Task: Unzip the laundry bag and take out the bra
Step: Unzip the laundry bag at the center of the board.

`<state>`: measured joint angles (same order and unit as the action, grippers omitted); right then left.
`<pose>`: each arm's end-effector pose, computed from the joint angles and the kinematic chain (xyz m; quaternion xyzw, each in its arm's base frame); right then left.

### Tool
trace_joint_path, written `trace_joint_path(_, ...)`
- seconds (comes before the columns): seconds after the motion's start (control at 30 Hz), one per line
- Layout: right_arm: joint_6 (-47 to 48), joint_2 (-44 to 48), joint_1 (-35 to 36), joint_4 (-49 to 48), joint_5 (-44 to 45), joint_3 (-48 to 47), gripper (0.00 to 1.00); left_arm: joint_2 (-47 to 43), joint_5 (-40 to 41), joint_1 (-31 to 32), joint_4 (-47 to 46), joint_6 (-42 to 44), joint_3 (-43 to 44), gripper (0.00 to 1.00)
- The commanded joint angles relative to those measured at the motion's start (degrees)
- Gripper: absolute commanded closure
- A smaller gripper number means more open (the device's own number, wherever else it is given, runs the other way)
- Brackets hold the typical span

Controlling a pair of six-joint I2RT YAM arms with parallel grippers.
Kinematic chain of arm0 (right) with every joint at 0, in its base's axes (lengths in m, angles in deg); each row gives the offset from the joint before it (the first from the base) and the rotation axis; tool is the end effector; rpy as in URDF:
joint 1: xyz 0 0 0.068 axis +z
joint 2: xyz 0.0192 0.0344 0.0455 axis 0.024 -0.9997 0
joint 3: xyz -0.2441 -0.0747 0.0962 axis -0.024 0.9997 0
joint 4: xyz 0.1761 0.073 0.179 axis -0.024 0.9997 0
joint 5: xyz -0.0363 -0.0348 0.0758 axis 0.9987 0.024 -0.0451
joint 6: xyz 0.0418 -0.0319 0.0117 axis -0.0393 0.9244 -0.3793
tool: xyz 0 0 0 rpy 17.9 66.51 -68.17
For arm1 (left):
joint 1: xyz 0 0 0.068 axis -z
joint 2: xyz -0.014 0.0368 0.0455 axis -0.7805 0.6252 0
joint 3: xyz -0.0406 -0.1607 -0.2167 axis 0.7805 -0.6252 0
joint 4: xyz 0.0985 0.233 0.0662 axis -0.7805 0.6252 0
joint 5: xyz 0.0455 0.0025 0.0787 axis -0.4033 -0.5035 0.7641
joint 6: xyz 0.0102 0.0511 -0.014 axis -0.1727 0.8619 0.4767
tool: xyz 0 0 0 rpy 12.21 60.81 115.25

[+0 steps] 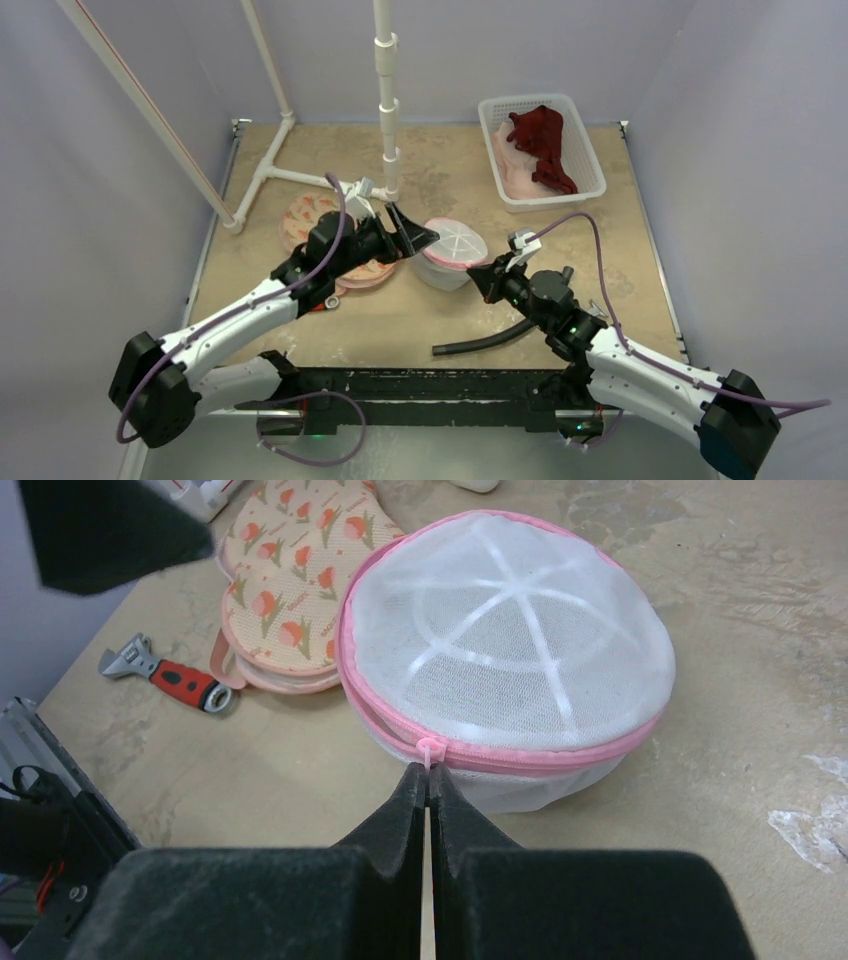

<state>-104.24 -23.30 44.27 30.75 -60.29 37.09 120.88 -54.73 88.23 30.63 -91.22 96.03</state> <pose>0.1325 0.1290 0.2259 -0.0894 0.7240 0.3543 0.5851 0.2073 -0.1653 0.2832 -0.0585 0.7909 -0.4927 0.3582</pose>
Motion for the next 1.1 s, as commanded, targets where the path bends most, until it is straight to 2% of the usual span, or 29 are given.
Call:
trace_joint_path(0.0, -0.5, 0.2, 0.2, -2.4, 1.8, 0.1, 1.0, -5.4, 15.9, 7.5, -0.3, -13.5, -6.4, 0.16)
trace_joint_path(0.13, -0.4, 0.3, 0.2, -2.1, 2.0, 0.0, 1.0, -4.1, 20.7, 12.4, 0.4, -20.1, -6.4, 0.16)
trace_joint_path(0.33, -0.2, -0.5, 0.2, -2.5, 1.8, 0.0, 1.0, 3.1, 26.4, 19.4, 2.2, -27.8, -2.1, 0.16)
trace_joint_path(0.5, 0.0, -0.7, 0.2, -2.7, 1.3, 0.0, 1.0, 9.1, 27.0, 19.7, 2.1, -29.5, 1.8, 0.19)
trace_joint_path(0.73, 0.1, -1.1, 0.2, -3.1, 0.7, 0.3, 1.0, 12.5, 30.4, 19.2, 5.0, -28.3, 7.6, 0.23)
trace_joint_path(1.07, 0.3, -1.3, 0.3, -3.6, -0.1, 0.3, 1.0, 18.5, 26.6, 16.5, 6.6, -28.2, 9.5, 0.35)
